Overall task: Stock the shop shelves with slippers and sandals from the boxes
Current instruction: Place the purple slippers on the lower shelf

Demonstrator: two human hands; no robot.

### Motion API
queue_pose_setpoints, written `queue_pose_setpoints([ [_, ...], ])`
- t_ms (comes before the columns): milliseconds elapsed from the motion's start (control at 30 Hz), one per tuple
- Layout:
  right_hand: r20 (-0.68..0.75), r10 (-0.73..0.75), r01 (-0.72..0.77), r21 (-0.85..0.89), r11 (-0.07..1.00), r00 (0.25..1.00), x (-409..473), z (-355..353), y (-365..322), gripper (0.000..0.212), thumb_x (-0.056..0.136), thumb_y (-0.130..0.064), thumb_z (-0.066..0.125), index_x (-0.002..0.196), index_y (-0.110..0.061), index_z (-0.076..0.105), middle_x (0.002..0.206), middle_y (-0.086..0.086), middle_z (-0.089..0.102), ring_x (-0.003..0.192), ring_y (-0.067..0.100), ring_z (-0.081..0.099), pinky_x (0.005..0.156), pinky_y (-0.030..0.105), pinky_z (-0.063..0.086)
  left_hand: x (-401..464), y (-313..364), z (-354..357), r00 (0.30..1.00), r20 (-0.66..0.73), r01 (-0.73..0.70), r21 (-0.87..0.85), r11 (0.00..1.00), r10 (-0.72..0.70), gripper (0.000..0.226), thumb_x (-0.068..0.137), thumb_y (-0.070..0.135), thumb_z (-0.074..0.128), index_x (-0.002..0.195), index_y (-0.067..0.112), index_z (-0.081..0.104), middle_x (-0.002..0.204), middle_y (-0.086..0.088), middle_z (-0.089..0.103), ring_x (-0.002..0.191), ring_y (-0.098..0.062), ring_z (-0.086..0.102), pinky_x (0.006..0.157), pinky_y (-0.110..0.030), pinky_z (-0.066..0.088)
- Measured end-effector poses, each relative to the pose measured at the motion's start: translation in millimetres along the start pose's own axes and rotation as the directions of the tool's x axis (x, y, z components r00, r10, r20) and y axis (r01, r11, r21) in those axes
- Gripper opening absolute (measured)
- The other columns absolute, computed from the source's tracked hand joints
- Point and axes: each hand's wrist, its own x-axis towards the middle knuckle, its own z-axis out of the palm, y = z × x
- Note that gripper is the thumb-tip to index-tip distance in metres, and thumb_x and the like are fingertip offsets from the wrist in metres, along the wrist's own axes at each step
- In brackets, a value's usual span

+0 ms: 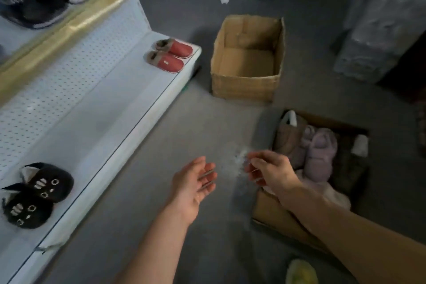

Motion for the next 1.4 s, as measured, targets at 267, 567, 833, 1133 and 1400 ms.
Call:
queue_pose_setpoints([
  [267,-0.264,0.258,-0.243,0.088,0.966,0.929,41,-210,54,0.014,0.098,-0.011,0.051,0.099,-0.006,0.064,0.081,0.014,0.068,0.063,0.023,0.059,0.056,0.028,0.046,52,-94,162,0.985,0.040,0.163,0.141,0.977,-0.170,0.010,0.098,0.016,0.053,0.103,0.019,0.061,0.087,-0.004,0.068,0.075,-0.018,0.061,0.066,-0.031,0.048],
  [567,-0.346,0.452,-0.422,0.164,0.892,0.822,74,-319,92,0.015,0.096,-0.012,0.054,0.109,-0.006,0.061,0.079,0.012,0.064,0.060,0.019,0.055,0.056,0.027,0.042,94,-149,232,0.947,0.006,0.313,0.201,0.928,-0.321,0.018,0.102,0.019,0.045,0.115,0.017,0.057,0.096,-0.004,0.067,0.081,-0.017,0.062,0.066,-0.030,0.049],
  [833,-0.313,0.486,-0.474,0.119,0.872,0.816,124,-306,132,0.010,0.094,-0.014,0.057,0.098,-0.008,0.063,0.077,0.010,0.064,0.060,0.019,0.056,0.053,0.027,0.047,158,-168,247,0.941,-0.005,0.320,0.336,0.886,-0.337,0.021,0.103,0.020,0.044,0.119,0.016,0.055,0.092,-0.003,0.065,0.080,-0.015,0.061,0.063,-0.029,0.047],
  [1133,-0.309,0.172,-0.286,-0.376,0.881,0.935,237,-319,178,0.026,0.088,-0.005,0.058,0.114,-0.006,0.060,0.107,0.007,0.056,0.084,0.016,0.056,0.063,0.017,0.047,250,-237,263,0.927,-0.072,0.327,0.640,0.696,-0.369,0.021,0.100,0.017,0.049,0.119,0.016,0.057,0.093,-0.002,0.063,0.083,-0.014,0.058,0.066,-0.029,0.052],
  [1400,-0.020,0.054,-0.049,-0.790,0.611,0.998,313,-325,198,0.071,0.091,-0.008,0.057,0.150,-0.006,0.018,0.156,0.015,0.018,0.142,0.031,0.022,0.113,0.032,0.021,287,-290,274,0.941,-0.023,0.184,0.871,0.455,-0.337,0.039,0.095,0.025,0.057,0.130,0.007,0.057,0.128,-0.012,0.060,0.116,-0.027,0.057,0.097,-0.029,0.044],
])
